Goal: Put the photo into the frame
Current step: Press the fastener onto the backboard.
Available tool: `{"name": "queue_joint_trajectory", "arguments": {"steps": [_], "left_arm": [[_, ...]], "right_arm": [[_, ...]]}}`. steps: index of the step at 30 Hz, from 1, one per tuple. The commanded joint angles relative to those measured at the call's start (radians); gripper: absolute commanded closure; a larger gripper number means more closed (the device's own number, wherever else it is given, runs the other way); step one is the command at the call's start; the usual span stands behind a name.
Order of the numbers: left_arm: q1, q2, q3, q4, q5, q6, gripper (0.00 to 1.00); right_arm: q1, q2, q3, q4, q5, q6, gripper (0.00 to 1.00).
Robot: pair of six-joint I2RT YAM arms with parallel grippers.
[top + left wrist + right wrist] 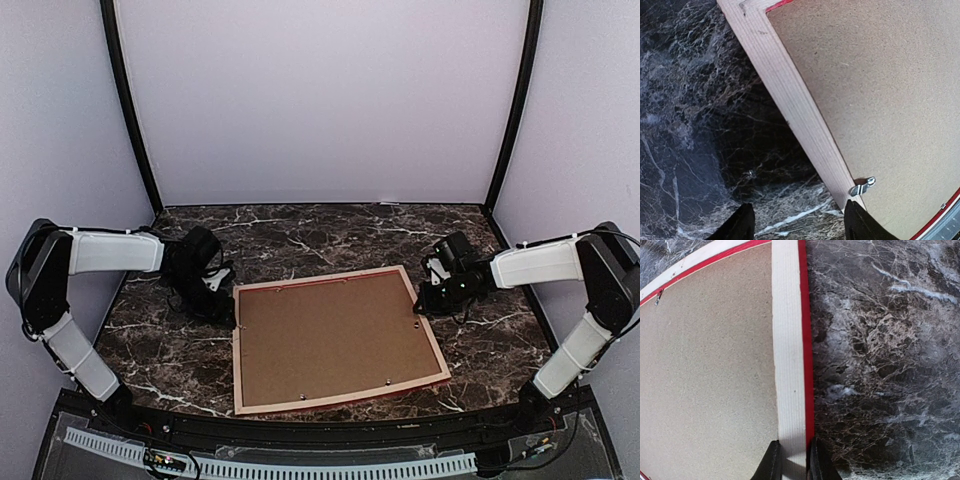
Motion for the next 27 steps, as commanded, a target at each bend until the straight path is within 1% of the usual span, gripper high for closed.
{"name": "queue_joint_trajectory", "arguments": {"steps": [1, 6, 16, 19, 21, 27], "left_arm": [[-0.001, 0.014, 0.008, -0.022, -0.024, 0.009, 0.37], [-0.002, 0.045, 0.021, -0.01, -0.027, 0.003, 0.39], [-0.008, 0.079, 0.019, 0.043, -0.046, -0.048, 0.38], [-0.008, 0.086, 0.015, 0.072, -0.046, -0.072, 0.44], [-0.008, 0.089, 0.011, 0.089, -0.044, -0.085, 0.46], [-0.007, 0.096, -0.003, 0.146, -0.039, -0.118, 0.48]], "right_arm": [[-0.004, 0.076, -0.061, -0.086, -0.002, 0.058, 1.0], [-0.004, 0.075, -0.065, -0.084, -0.005, 0.057, 1.0], [-0.004, 0.063, -0.073, -0.08, -0.006, 0.059, 1.0], [-0.005, 0.064, -0.071, -0.079, -0.008, 0.058, 1.0], [-0.005, 0.066, -0.071, -0.078, -0.009, 0.057, 1.0], [-0.004, 0.066, -0.074, -0.076, -0.011, 0.053, 1.0]]}}
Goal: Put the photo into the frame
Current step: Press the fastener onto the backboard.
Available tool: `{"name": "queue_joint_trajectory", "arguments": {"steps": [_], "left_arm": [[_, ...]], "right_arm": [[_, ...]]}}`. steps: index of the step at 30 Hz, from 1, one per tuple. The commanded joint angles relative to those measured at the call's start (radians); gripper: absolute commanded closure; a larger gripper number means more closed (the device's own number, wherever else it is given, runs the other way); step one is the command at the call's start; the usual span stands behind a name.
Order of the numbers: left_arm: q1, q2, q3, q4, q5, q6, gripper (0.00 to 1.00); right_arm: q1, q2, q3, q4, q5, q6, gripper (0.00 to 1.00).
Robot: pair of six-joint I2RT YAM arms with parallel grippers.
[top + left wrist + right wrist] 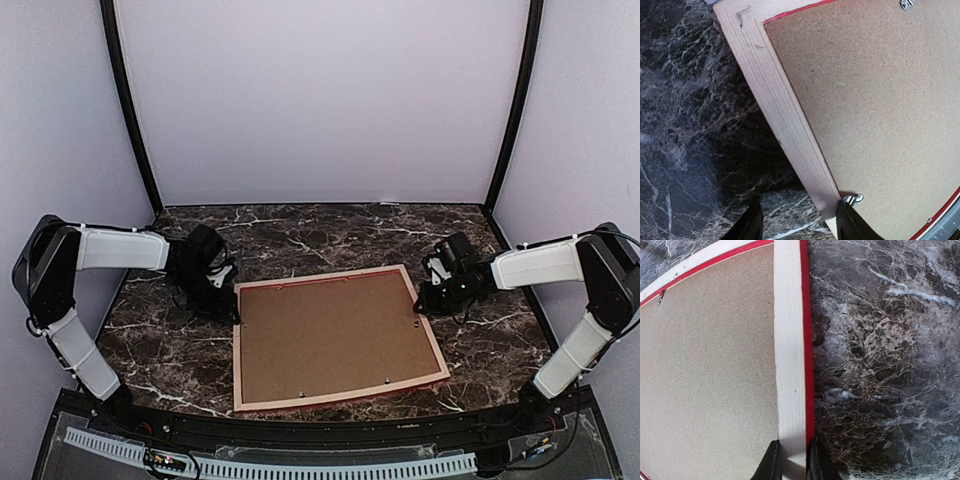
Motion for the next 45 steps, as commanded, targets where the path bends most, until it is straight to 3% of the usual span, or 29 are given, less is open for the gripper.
{"name": "queue_joint_trajectory", "arguments": {"steps": [1, 15, 30, 45], "left_arm": [[-0.005, 0.05, -0.029, 0.112, -0.04, -0.046, 0.48], [-0.016, 0.052, -0.04, 0.147, -0.038, -0.066, 0.43], [-0.083, 0.072, -0.034, 0.072, -0.039, -0.028, 0.37], [-0.089, -0.032, -0.033, 0.069, -0.092, -0.028, 0.14]], "right_arm": [[-0.003, 0.072, -0.062, -0.1, -0.007, 0.05, 1.0], [-0.003, 0.071, -0.075, -0.089, -0.011, 0.05, 1.0], [-0.003, 0.081, -0.077, -0.077, -0.021, 0.051, 1.0], [0.0, 0.096, -0.086, -0.057, -0.039, 0.055, 1.0]]}}
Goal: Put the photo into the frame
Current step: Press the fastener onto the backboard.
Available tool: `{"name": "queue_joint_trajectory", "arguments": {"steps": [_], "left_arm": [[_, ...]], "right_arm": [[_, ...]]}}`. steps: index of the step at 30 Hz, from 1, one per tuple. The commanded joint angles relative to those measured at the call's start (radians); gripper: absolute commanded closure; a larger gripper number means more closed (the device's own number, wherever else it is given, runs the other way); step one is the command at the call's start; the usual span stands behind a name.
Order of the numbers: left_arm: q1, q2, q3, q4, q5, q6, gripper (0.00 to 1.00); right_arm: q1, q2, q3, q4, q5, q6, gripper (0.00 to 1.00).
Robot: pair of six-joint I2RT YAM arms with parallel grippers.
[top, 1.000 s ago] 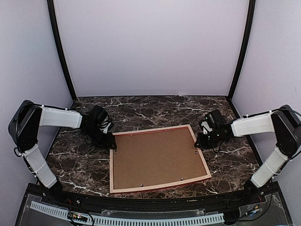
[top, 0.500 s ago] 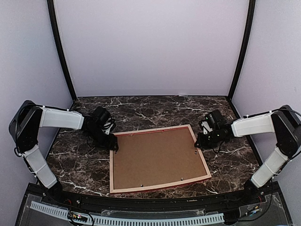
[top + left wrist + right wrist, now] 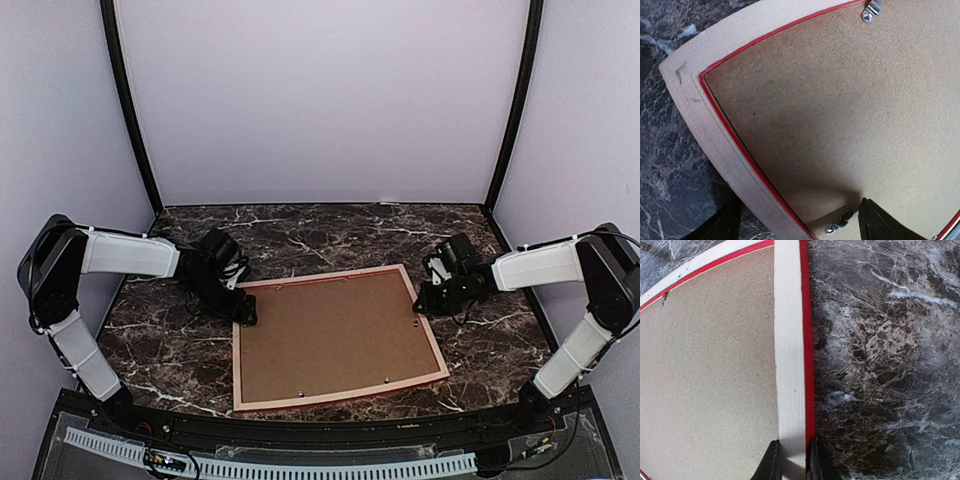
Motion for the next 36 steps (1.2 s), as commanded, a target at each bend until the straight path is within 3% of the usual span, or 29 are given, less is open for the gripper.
{"name": "queue_joint_trajectory", "arguments": {"steps": [1, 36], "left_arm": [[-0.003, -0.057, -0.022, -0.067, -0.031, -0.008, 0.13], [0.029, -0.024, 0.012, -0.025, -0.121, -0.065, 0.08]], "right_arm": [[-0.001, 0.089, -0.071, -0.093, -0.027, 0.051, 1.0], [0.006, 0.094, -0.089, -0.076, -0.038, 0.057, 1.0]]}}
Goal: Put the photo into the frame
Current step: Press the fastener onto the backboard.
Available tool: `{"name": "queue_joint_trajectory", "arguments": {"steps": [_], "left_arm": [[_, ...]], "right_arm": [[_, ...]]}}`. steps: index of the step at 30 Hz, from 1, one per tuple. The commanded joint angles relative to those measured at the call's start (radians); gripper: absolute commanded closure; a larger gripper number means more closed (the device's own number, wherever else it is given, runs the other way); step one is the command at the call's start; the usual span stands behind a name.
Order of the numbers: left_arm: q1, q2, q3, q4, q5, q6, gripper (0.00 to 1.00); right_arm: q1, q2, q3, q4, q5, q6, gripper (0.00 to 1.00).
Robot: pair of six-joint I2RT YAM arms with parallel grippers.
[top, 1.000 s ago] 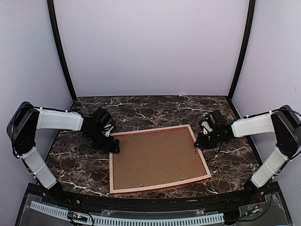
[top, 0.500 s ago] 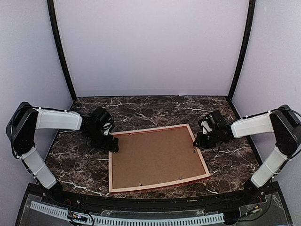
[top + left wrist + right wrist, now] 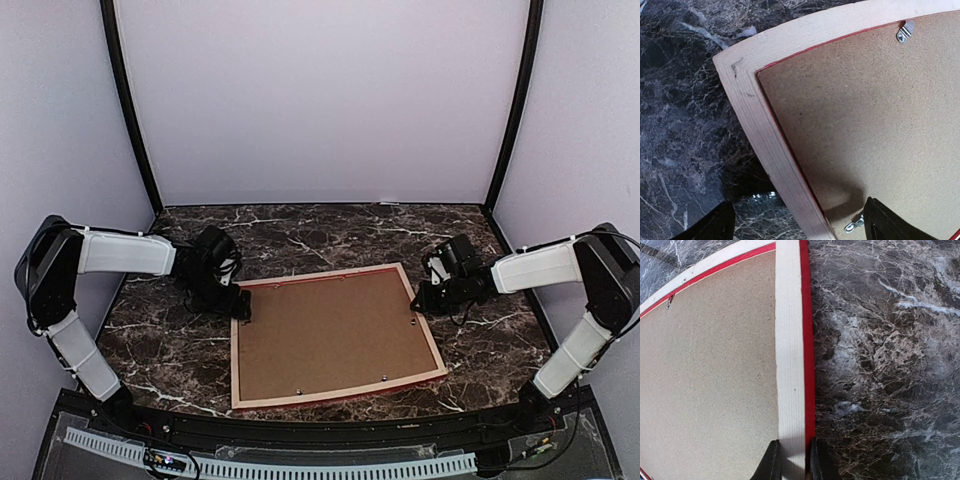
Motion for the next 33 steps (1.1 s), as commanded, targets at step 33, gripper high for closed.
{"name": "queue_joint_trajectory", "arguments": {"steps": [33], "left_arm": [[-0.01, -0.053, -0.08, -0.049, 0.07, 0.015, 0.14]], "right_arm": [[0.015, 0.085, -0.077, -0.121, -0.026, 0.052, 1.0]]}}
